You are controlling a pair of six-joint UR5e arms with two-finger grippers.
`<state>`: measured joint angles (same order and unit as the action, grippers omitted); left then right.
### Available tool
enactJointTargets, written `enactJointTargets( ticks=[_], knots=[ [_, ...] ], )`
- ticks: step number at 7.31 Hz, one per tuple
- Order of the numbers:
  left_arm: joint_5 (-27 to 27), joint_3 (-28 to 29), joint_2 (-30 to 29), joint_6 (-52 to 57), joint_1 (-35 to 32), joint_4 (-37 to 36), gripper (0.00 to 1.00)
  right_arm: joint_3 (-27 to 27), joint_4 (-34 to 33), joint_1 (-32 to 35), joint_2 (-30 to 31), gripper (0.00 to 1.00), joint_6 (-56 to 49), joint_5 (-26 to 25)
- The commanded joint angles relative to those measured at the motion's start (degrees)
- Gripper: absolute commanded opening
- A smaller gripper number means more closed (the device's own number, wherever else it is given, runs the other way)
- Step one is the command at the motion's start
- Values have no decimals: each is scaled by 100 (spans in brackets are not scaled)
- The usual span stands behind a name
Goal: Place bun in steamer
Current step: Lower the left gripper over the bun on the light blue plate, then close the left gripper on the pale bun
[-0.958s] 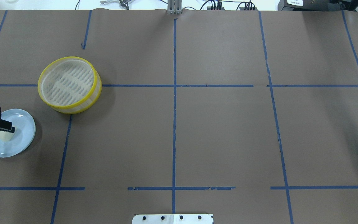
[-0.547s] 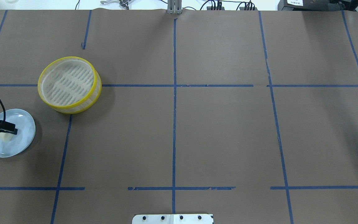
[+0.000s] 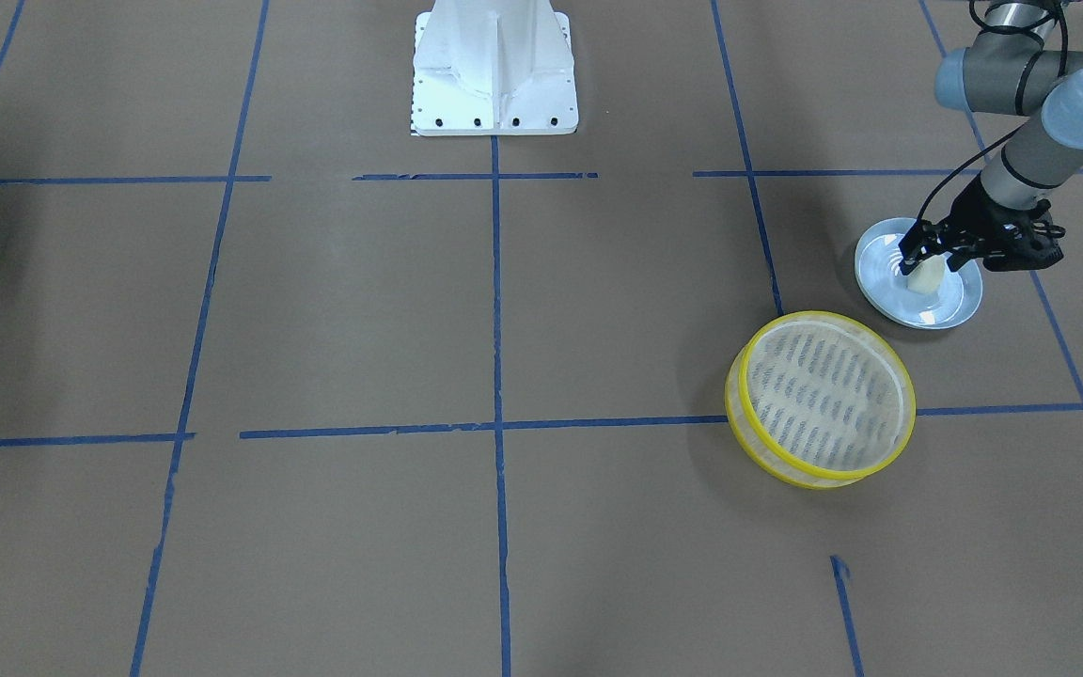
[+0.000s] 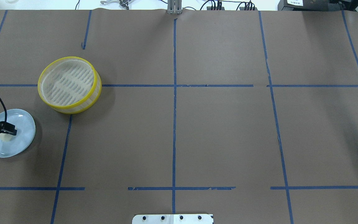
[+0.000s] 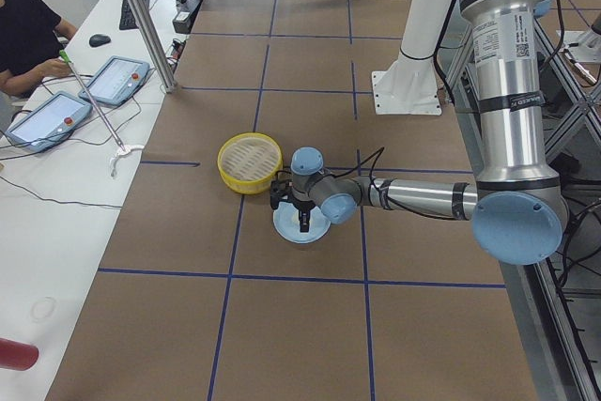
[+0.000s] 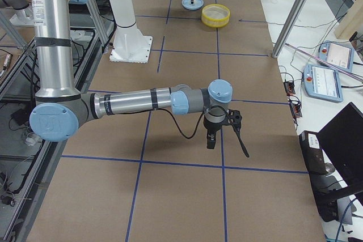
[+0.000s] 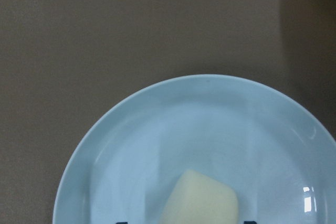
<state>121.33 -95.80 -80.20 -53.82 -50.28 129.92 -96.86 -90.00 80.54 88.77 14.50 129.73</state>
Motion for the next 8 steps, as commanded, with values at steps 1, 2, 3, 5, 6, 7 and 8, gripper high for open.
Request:
enactJointTargets(
  ticks=[1,2,3,5,6,7,8],
  knots=[
    [5,-8,-13,-5,0,-1,40,0,0,-3,0,100,0,0],
    [5,-26,-13,-5,0,-1,32,0,0,6,0,100,0,0],
    [-4,-17,-13,-5,0,-1,28,0,0,-3,0,100,0,0],
    [-4,-35,-5,3,-8,-10,26,0,0,6,0,100,0,0],
    [5,-87,4,38,-26,-10,26,0,0,6,0,100,0,0],
    [40,-288,65,39,-43,-62,28,-9,0,6,0,100,0,0],
    [49,-603,48,39,-70,-454,29,0,0,6,0,100,0,0]
  ],
)
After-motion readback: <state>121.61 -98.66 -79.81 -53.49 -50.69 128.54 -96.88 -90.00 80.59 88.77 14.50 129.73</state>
